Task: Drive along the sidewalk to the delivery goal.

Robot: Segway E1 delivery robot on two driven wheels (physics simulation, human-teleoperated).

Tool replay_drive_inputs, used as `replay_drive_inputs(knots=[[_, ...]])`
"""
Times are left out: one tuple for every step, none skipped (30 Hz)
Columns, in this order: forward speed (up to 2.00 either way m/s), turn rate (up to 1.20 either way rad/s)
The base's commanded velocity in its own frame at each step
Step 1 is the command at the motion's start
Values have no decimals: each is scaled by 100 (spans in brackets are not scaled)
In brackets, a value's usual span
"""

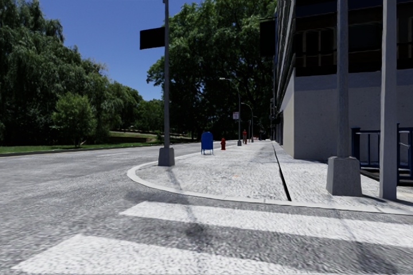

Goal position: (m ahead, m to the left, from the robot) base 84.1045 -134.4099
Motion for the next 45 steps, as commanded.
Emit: replay_drive_inputs(knots=[[200, 0], [200, 0], [200, 0], [200, -6], [200, -24], [200, -36], [200, -39], [200, -40], [200, -40], [200, -40], [200, -40], [200, -40], [200, -40], [200, -40], [200, -40], [200, -40], [200, -40], [200, -40], [200, -40], [200, -40], [200, -40], [200, -40], [200, -40], [200, -40], [200, -40], [200, -40], [200, -40], [200, -39], [200, -29], [200, -6], [200, -6], [200, 0], [200, 0], [200, 0], [200, 0], [200, 0], [200, 0], [200, 0], [200, 0], [200, 0], [200, 0], [200, 0], [200, 0], [200, 0], [200, 0]])
